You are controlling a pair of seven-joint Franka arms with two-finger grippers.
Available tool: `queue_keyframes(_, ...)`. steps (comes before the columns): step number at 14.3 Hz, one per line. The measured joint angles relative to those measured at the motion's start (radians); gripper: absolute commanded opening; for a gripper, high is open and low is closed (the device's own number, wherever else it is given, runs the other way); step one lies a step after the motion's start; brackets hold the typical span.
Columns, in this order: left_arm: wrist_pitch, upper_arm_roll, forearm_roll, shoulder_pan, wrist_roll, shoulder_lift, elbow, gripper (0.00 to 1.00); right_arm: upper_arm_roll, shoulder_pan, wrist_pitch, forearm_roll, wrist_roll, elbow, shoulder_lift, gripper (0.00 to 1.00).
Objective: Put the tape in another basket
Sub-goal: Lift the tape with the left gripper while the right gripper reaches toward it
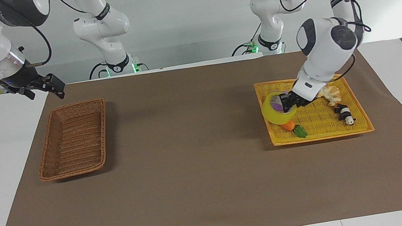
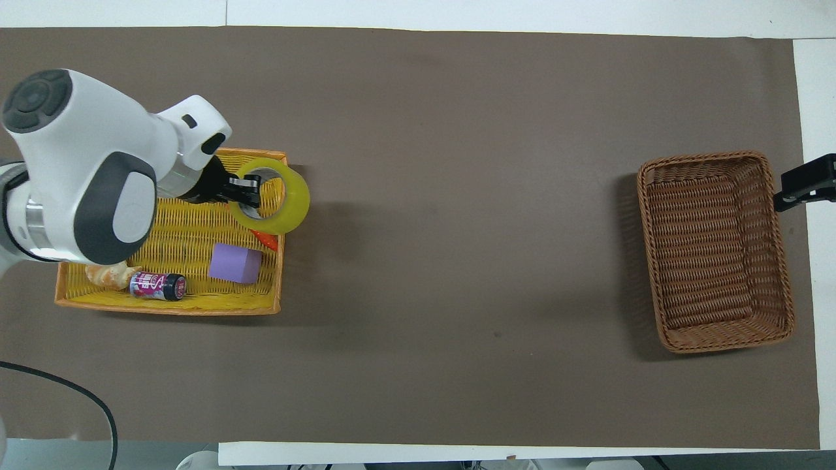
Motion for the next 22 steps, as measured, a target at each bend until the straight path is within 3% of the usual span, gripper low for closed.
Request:
queue_keyframes(4, 0.093, -0.001, -0.179, -0.114, -0.039, 0.004, 0.031, 0.0, 0.0, 0.0, 0.0, 0.0, 0.0, 0.0, 0.0, 0.99)
queue_keyframes(11, 0.134, 0.02, -0.335, -0.105, -0.045, 0.045, 0.137, 0.0, 0.002, 0.001, -0.002, 0.025, -0.053, -0.008, -0.001, 0.99)
queue_keyframes(17, 0.135, 0.028, -0.36, -0.07, -0.046, 0.074, 0.188, 0.0, 0.003, 0.001, 0.011, 0.423, -0.12, -0.072, -0.018, 0.99)
queue_keyframes(22, 0.131, 0.027, -0.36, -0.058, -0.046, 0.086, 0.192, 0.0, 0.012, 0.027, 0.161, 0.739, -0.13, -0.19, -0.058, 0.99)
